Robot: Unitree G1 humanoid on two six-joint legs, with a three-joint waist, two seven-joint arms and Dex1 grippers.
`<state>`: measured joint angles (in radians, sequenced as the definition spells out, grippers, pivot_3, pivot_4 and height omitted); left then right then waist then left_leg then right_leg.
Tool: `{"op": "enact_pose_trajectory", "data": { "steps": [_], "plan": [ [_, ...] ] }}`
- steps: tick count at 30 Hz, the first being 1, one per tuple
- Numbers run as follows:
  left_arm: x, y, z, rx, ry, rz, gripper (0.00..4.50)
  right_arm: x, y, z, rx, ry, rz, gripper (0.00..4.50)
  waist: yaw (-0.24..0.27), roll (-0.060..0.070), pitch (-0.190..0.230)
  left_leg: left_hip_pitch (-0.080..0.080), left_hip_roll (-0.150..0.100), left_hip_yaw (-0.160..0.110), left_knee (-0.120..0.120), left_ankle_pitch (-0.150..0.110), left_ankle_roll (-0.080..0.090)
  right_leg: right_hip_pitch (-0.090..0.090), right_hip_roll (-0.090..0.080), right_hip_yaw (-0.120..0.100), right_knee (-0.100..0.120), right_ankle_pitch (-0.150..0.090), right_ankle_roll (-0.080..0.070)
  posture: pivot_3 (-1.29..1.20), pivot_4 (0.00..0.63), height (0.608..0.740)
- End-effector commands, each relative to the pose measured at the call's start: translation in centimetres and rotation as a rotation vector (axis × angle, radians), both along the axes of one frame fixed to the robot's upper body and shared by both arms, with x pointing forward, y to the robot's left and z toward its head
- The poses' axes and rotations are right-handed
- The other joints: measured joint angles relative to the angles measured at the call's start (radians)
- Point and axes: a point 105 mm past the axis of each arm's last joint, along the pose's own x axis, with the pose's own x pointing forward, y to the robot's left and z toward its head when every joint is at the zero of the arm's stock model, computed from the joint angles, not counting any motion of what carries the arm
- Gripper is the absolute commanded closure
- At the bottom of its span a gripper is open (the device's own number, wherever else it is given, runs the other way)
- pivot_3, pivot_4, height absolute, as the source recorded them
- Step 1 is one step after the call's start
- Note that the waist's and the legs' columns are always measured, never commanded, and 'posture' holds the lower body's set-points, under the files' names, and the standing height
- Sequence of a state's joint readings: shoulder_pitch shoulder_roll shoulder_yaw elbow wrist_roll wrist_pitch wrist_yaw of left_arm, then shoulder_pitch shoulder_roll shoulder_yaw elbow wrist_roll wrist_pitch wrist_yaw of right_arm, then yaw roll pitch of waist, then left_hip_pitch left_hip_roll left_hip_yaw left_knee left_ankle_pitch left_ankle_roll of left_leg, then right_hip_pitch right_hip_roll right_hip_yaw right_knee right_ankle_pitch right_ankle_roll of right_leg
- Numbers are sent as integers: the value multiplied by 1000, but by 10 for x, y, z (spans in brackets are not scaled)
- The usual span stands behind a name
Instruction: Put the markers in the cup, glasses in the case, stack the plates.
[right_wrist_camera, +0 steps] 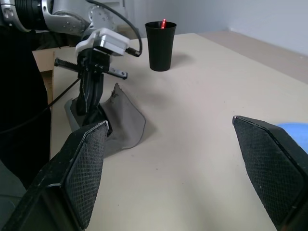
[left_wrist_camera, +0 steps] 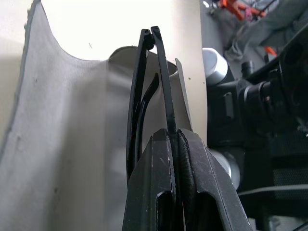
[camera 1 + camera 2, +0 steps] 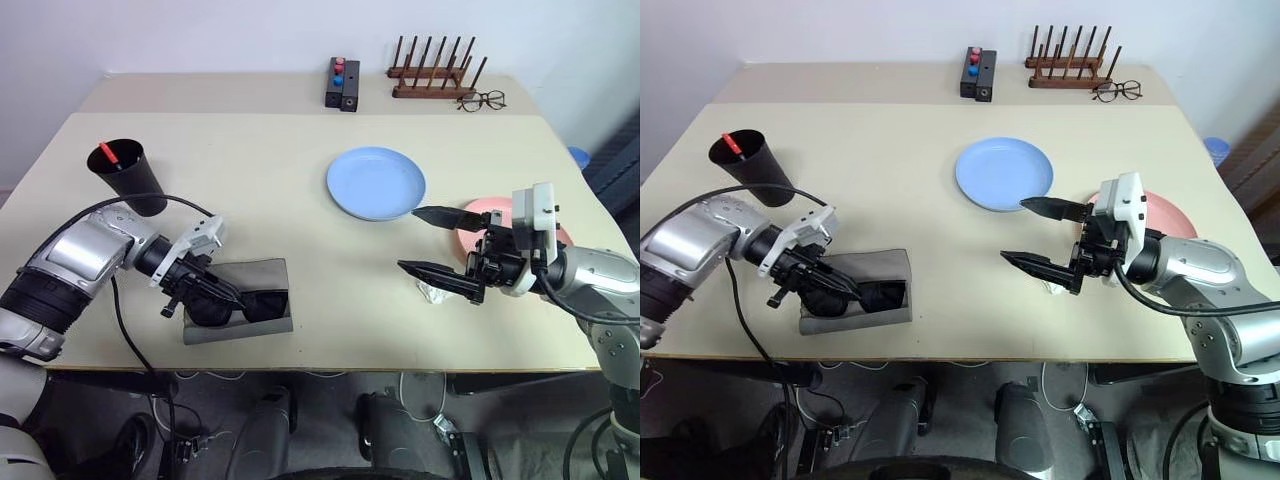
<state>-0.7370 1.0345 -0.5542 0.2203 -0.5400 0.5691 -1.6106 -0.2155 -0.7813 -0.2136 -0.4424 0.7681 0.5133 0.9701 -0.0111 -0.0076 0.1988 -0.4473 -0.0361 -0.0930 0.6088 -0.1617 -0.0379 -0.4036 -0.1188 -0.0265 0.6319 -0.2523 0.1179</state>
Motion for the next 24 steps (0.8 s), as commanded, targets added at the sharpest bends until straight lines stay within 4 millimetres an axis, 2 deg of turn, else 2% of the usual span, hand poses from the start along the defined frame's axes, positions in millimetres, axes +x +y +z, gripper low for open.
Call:
{"op": "enact_pose_trajectory", "data": {
  "steps": [1, 12, 15, 19, 24],
  "plan": [
    [-4, -3, 7, -40, -6, 1, 4488, -1, -4, 12, 2, -57, -13, 259, 0, 0, 0, 0, 0, 0, 0, 0, 0, 0, 0, 0, 0, 0, 0, 0, 150, 740],
    [-9, -4, 0, -68, 9, 30, 4488, 3, -7, 15, -7, -64, -35, 259, 1, 0, 0, 0, 1, 0, 0, 0, 0, 0, 0, 1, 0, 0, 0, 0, 150, 740],
    [-10, 2, -6, -17, 35, 41, 4488, 4, -8, 15, -7, -57, -39, 259, 1, 0, 0, 0, 1, 0, 0, 0, 0, 0, 0, 1, 0, 0, 0, 0, 150, 740],
    [-10, 3, -6, -18, 42, 49, 3062, 5, -9, 15, -10, -55, -42, 259, 0, 0, 0, 0, 1, 0, 0, 0, 0, -1, 0, 1, 0, 0, 0, 0, 150, 740],
    [-10, 1, -4, -18, 48, 44, 598, 6, -11, 15, -12, -53, -46, 259, 1, 0, 0, 0, 1, 1, 0, 0, 0, -1, 0, 1, 0, 0, 0, 0, 150, 740]
  ]
}}
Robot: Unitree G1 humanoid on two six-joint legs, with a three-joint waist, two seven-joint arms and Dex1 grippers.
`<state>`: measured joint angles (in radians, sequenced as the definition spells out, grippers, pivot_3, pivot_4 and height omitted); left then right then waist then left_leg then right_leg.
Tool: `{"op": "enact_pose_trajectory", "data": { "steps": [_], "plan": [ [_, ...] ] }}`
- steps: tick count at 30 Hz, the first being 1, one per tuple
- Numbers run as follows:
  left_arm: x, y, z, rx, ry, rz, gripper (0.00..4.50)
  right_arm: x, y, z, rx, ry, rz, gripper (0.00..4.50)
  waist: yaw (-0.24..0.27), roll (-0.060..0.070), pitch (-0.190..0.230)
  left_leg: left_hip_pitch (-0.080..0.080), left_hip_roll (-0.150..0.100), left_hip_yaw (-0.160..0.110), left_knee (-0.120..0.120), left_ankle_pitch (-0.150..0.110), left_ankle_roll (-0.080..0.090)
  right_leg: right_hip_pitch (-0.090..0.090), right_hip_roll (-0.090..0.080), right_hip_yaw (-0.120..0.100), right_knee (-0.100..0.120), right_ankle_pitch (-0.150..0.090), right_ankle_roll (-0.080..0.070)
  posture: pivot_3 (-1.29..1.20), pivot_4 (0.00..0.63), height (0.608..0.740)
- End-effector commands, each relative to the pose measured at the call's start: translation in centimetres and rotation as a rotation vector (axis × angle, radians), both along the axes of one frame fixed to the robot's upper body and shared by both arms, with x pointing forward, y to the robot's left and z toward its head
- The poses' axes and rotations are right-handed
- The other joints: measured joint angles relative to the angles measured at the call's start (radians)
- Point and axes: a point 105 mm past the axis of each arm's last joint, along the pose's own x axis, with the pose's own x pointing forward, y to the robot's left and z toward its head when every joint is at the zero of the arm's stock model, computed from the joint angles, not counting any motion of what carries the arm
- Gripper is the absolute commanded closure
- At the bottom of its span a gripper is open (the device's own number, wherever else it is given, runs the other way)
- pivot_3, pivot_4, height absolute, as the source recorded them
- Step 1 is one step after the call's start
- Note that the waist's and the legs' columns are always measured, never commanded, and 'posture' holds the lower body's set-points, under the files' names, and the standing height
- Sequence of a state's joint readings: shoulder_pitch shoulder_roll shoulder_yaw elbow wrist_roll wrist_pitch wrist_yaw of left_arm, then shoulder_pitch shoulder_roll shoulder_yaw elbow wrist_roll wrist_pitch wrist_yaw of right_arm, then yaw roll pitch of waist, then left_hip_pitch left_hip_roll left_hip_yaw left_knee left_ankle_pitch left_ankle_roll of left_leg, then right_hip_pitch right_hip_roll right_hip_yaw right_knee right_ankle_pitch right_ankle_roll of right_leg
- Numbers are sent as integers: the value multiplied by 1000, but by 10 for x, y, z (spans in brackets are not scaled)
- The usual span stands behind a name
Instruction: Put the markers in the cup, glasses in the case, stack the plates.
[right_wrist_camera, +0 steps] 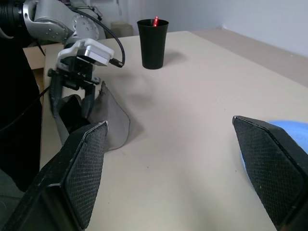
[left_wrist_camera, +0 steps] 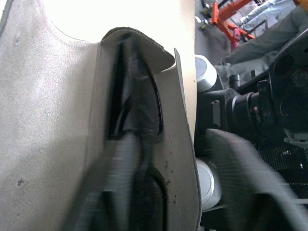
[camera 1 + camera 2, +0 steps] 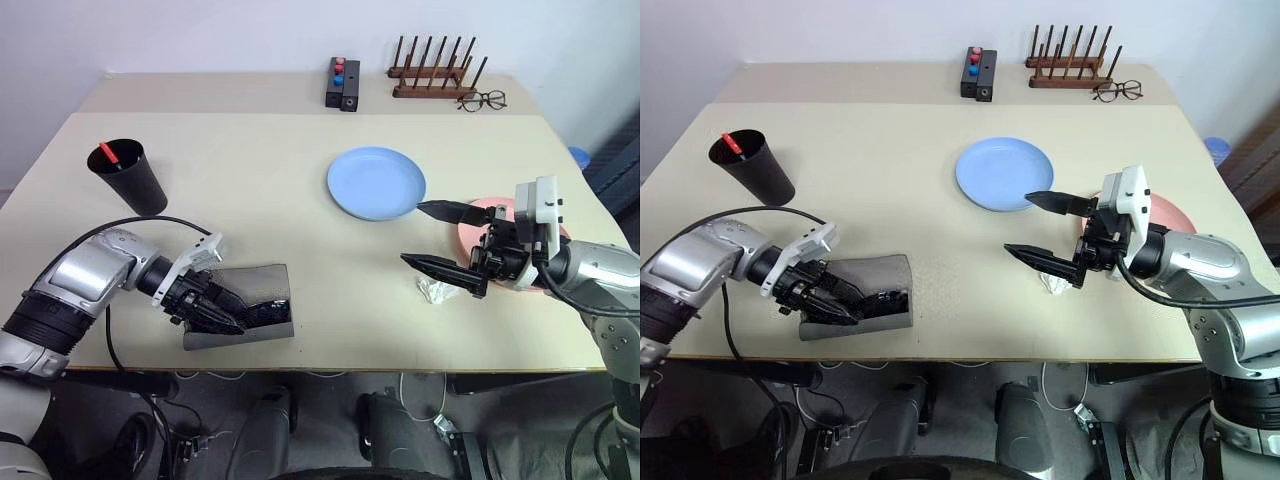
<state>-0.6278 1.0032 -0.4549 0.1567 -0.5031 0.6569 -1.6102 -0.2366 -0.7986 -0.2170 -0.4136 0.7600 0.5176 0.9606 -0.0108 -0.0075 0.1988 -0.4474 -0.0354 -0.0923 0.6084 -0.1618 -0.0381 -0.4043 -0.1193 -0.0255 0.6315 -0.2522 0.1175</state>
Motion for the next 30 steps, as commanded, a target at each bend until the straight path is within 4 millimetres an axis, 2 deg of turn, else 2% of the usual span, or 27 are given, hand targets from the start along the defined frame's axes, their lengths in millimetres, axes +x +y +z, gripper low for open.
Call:
{"op": "enact_pose_trajectory", "data": {
  "steps": [1, 7, 15, 20, 23, 25, 27, 30],
  "plan": [
    [2, 2, 8, 2, -24, -4, 79, 0, -5, 12, 1, -50, -12, 259, 0, 0, 0, 0, 0, 0, 0, 0, 0, 0, 0, 0, 0, 0, 0, 0, 150, 740],
    [-3, -2, 15, -5, -14, -26, 18, 0, -6, 12, 8, -49, -11, 259, 0, 0, 0, 0, 0, 0, 0, 0, 0, 0, 0, 0, 0, 0, 0, 0, 150, 740],
    [3, -3, 32, 2, -112, -42, 18, 1, -5, 10, 7, -51, -9, 259, 0, 0, 0, 0, 0, 0, 0, 0, 0, 0, 0, 0, 0, 0, 0, 0, 150, 740],
    [16, -3, 65, -48, -178, 6, 18, -8, 1, 5, -4, -26, 49, 259, 1, 0, 0, -1, 0, 0, 0, 0, 0, -1, 0, 0, 0, 0, 0, 0, 150, 740],
    [29, 2, 86, -92, -216, 78, 18, -11, 6, 9, 23, -29, 79, 259, 0, 0, 0, -1, -1, 1, 0, 0, 0, -1, 0, 0, 0, 0, 0, 0, 150, 740],
    [48, 9, 96, -118, -286, 161, 18, -12, 9, 13, 56, -35, 98, 259, 0, 0, 0, -1, -1, 1, 0, 0, 0, -1, 0, 0, 0, 0, 0, 0, 150, 740],
    [67, 17, 97, -103, -393, 223, 18, -12, 11, 16, 84, -35, 106, 259, 0, 0, 0, 0, -1, 1, 0, 0, 0, -1, 1, 0, 0, 0, 0, 0, 150, 740],
    [84, 20, 95, -94, -489, 280, 18, -10, 11, 16, 85, -32, 100, 259, 0, 0, 0, 0, -1, 2, 0, 0, 0, -1, 1, 0, 0, 0, 1, 0, 150, 740]
  ]
}}
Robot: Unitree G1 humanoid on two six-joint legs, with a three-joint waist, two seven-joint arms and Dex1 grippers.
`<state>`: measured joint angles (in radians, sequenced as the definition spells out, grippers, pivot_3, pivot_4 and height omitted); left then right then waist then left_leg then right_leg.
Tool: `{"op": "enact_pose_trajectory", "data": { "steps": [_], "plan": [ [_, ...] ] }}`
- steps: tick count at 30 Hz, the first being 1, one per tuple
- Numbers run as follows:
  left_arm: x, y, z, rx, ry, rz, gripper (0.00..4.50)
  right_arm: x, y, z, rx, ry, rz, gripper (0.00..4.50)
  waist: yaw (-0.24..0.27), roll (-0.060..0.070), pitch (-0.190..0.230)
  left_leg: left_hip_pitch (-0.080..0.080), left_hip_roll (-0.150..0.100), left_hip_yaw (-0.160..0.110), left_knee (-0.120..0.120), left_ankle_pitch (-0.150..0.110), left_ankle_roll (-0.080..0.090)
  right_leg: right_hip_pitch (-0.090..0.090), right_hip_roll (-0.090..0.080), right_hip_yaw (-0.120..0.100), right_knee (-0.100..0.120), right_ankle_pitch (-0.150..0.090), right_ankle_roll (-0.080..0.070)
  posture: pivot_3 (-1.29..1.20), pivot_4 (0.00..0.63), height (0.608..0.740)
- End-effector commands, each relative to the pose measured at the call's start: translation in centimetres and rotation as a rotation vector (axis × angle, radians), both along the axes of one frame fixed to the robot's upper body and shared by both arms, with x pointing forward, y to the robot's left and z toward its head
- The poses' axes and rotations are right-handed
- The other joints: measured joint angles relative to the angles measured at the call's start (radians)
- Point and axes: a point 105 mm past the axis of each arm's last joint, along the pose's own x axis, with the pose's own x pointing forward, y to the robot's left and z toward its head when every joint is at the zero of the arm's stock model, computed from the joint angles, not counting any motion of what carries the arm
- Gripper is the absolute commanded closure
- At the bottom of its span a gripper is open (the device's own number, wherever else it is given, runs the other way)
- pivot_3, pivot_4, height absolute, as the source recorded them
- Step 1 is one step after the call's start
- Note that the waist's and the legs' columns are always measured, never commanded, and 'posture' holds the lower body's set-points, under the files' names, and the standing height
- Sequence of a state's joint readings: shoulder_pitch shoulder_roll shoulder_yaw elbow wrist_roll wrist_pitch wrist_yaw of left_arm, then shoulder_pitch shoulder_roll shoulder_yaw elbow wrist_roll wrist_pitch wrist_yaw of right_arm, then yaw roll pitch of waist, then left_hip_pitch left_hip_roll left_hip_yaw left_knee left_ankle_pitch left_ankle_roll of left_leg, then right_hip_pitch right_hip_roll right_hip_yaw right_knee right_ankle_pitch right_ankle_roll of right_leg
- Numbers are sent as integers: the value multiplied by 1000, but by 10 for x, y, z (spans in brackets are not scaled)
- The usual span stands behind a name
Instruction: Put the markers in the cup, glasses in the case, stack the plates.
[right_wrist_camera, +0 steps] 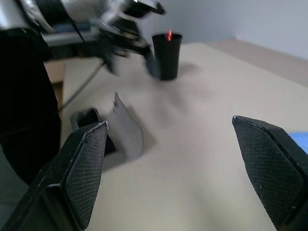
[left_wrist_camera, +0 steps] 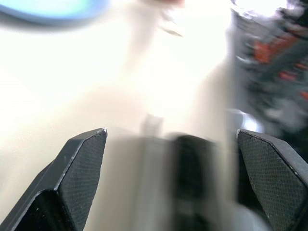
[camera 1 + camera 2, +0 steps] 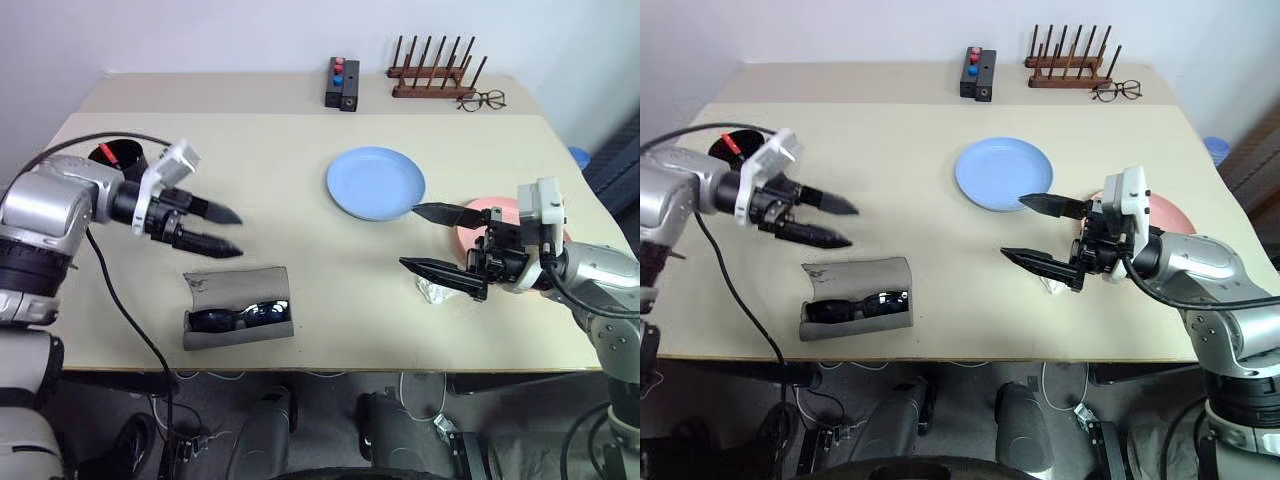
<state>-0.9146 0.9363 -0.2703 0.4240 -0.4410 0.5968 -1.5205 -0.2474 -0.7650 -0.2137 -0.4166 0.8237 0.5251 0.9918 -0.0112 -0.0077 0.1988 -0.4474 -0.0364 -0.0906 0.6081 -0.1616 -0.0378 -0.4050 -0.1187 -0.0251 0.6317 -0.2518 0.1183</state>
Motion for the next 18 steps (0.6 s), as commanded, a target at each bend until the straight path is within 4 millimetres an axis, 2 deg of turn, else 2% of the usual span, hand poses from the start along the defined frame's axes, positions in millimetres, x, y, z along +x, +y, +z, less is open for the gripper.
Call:
{"op": "enact_pose_trajectory", "data": {
  "steps": [1, 8, 9, 11, 13, 18],
  "plan": [
    [17, 8, 1, 33, -128, 73, 18, -2, 2, 11, 12, -47, 12, 259, 1, -1, 0, 0, 0, 0, 0, 0, 0, 0, 0, 0, 0, 0, 0, 0, 150, 740],
    [23, 11, -34, 110, -131, 96, 18, 0, 1, 11, 1, -48, 1, 259, 0, -1, 0, 0, 0, 0, 0, 0, 0, 0, 0, 0, 0, 0, 0, 0, 150, 740],
    [24, 11, -36, 115, -135, 103, 254, 0, 0, 11, -2, -47, -3, 259, 0, -1, 0, 0, 0, 0, 0, 0, 0, 0, 0, 0, 0, 0, 0, 0, 150, 740],
    [28, 13, -41, 142, -155, 119, 794, 0, -1, 10, -5, -46, -8, 259, 1, -1, 0, -1, 0, 0, 0, 0, 0, 0, 0, 0, 0, 0, 0, 0, 150, 740],
    [27, 16, -50, 176, -156, 116, 1710, 0, -2, 10, -6, -47, -16, 259, 1, -1, 0, -1, 0, 0, 1, 0, 0, 0, 0, 0, 0, 0, 0, 0, 150, 740],
    [19, 13, -65, 198, -128, 69, 4360, 1, -3, 9, -9, -51, -27, 259, 1, -1, 0, -1, 0, 0, 0, 0, 0, 0, 0, 0, 0, 0, 0, 0, 150, 740]
  ]
}}
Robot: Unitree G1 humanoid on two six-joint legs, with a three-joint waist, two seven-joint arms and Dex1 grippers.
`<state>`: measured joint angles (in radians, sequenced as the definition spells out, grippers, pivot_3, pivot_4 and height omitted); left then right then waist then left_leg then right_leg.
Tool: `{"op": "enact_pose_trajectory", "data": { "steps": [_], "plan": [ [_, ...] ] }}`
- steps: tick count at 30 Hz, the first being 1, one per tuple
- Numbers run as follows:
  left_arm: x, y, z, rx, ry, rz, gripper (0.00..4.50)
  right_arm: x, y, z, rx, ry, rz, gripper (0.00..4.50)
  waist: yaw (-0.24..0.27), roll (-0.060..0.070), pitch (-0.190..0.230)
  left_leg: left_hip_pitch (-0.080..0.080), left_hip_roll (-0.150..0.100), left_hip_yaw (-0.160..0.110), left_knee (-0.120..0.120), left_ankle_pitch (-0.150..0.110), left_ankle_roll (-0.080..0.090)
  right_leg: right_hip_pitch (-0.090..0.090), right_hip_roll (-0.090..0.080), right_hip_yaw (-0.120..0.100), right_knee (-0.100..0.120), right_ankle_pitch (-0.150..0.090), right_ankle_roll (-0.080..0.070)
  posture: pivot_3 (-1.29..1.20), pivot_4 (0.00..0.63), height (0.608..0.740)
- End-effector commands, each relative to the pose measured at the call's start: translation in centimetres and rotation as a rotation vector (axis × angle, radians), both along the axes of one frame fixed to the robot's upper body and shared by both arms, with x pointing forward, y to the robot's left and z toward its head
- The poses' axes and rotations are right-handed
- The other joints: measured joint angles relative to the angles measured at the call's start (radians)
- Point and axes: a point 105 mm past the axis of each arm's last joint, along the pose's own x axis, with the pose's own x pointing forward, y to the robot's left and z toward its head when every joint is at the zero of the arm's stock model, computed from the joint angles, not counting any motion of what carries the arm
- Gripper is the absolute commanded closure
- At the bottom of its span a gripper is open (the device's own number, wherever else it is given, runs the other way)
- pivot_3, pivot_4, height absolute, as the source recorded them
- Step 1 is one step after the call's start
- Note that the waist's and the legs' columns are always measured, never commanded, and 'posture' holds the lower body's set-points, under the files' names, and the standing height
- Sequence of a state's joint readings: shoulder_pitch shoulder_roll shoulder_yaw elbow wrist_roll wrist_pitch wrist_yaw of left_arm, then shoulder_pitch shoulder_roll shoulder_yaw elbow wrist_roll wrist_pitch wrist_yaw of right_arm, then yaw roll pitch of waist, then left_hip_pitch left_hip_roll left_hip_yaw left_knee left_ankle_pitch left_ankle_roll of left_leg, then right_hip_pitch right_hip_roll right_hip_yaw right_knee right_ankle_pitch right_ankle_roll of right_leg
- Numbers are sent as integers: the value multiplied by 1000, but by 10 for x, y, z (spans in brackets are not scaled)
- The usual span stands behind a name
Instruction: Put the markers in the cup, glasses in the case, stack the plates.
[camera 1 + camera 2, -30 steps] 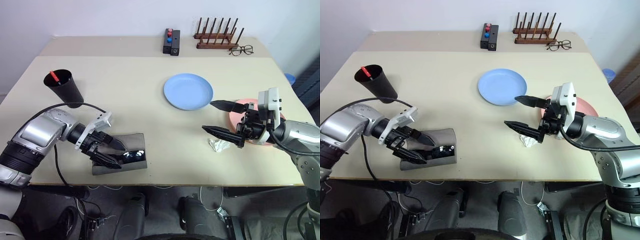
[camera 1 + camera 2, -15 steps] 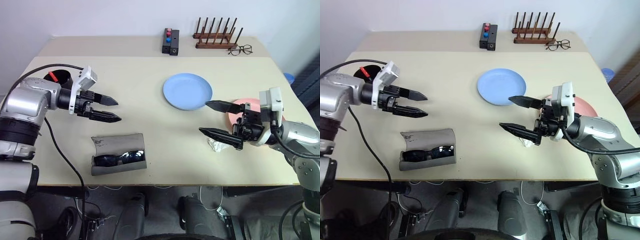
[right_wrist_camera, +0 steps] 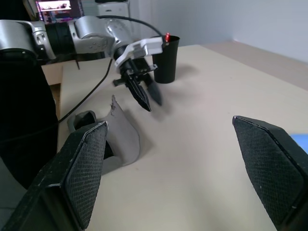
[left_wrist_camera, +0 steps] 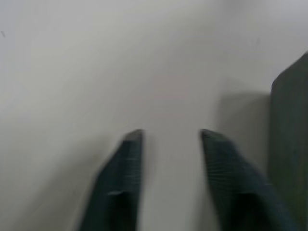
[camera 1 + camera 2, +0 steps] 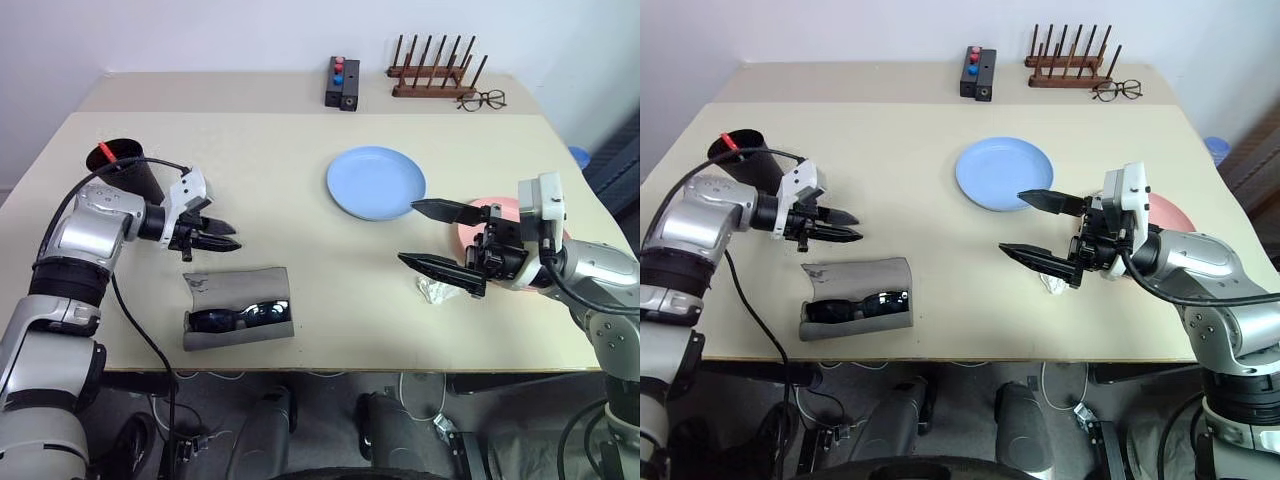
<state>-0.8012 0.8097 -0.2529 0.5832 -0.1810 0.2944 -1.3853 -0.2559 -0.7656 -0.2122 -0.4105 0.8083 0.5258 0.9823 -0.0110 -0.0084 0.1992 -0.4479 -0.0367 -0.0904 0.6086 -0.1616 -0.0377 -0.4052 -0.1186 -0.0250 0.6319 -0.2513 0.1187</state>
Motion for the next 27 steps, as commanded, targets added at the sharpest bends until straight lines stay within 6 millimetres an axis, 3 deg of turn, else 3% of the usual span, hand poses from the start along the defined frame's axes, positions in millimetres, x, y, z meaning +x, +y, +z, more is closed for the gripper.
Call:
{"op": "enact_pose_trajectory", "data": {
  "steps": [1, 9, 16, 27],
  "plan": [
    [-3, -2, 2, 21, -20, -38, 4475, -2, -2, 9, -1, -47, -8, 259, 0, 0, 0, 0, 0, 0, 0, 0, 0, 0, 0, 0, 0, 0, 0, 0, 150, 740],
    [-14, -3, 1, 15, 49, -96, 4475, -1, -5, 8, -1, -48, -19, 259, 1, 0, 0, 0, 0, 0, 0, 0, 0, 0, 0, 0, 0, 0, 0, 0, 150, 740],
    [-42, -7, 3, -16, 215, -153, 4475, 2, -11, 8, -11, -60, -42, 259, -3, 0, 0, 0, 0, 0, 0, 0, 0, 0, 0, 0, 0, 0, -1, 0, 150, 740],
    [-69, -8, 1, 10, 287, -202, 4475, 6, -6, 9, -13, -72, -41, 259, 0, 0, 0, 0, 1, 0, 0, 0, 0, 0, 0, 1, 0, 0, -1, 0, 150, 740]
  ]
}}
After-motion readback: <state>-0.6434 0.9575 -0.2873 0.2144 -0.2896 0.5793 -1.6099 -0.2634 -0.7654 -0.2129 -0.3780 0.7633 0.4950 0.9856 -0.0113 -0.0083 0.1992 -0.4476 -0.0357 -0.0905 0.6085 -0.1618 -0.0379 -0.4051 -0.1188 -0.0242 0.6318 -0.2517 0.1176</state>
